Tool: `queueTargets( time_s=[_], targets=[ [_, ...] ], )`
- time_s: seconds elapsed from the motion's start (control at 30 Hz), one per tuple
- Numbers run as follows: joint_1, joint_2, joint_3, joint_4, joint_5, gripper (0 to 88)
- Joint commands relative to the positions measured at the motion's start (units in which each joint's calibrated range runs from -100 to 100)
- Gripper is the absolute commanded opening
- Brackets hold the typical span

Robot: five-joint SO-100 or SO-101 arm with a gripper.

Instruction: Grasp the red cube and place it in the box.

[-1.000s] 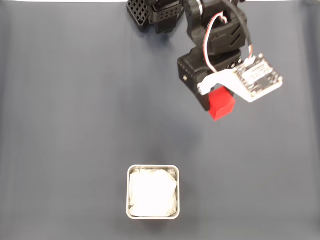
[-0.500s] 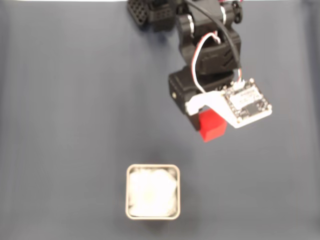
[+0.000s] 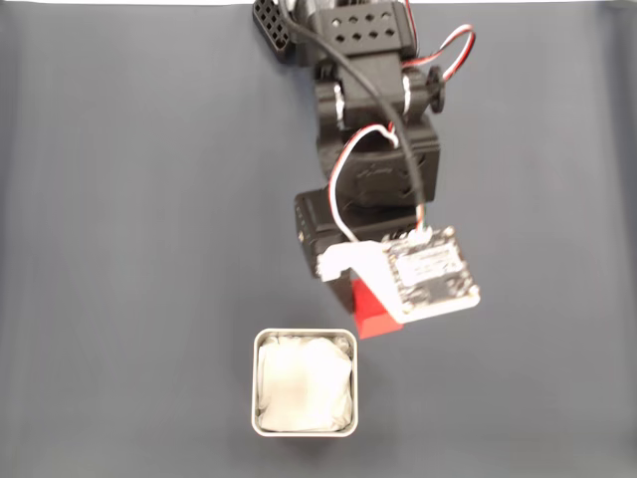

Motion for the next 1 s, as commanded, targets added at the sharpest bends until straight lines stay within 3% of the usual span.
queueTargets(
  time_s=[0.0,0.97],
  targets=[
    [1.99,1.01,-5.4,-1.14,-0.44,6.6],
    [9.23,16.0,-16.72,-6.79,-1.32,6.6]
  ],
)
